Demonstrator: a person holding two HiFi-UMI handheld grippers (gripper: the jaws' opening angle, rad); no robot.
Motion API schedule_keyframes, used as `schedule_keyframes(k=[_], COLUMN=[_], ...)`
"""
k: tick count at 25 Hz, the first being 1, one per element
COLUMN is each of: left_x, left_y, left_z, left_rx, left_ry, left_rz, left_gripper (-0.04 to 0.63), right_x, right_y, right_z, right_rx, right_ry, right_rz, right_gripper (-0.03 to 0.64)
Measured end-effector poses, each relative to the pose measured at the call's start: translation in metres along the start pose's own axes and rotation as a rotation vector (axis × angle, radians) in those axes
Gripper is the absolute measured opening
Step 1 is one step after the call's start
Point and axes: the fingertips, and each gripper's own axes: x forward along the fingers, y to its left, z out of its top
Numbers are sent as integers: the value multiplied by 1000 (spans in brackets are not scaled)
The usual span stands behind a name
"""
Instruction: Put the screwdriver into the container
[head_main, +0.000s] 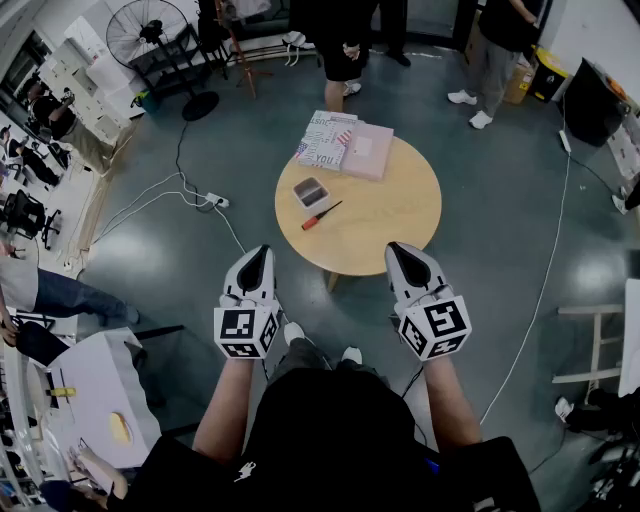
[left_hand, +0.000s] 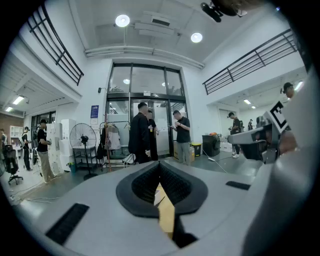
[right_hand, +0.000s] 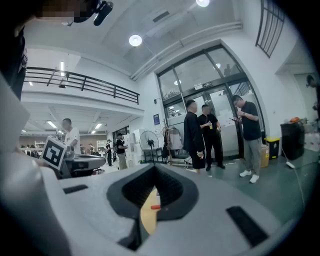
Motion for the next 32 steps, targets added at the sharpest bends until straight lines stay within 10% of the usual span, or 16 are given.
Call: schedule_keyframes(k=[32], left_x=[34], left_y=[12], left_z=[-31], left_rx=[6], left_ry=[84], left_rz=[-82], left_gripper=[3], right_x=[44], right_y=[1], right_z=[-12], right_rx=[92], right_ry=[-3], right_rz=[71], right_gripper=[2])
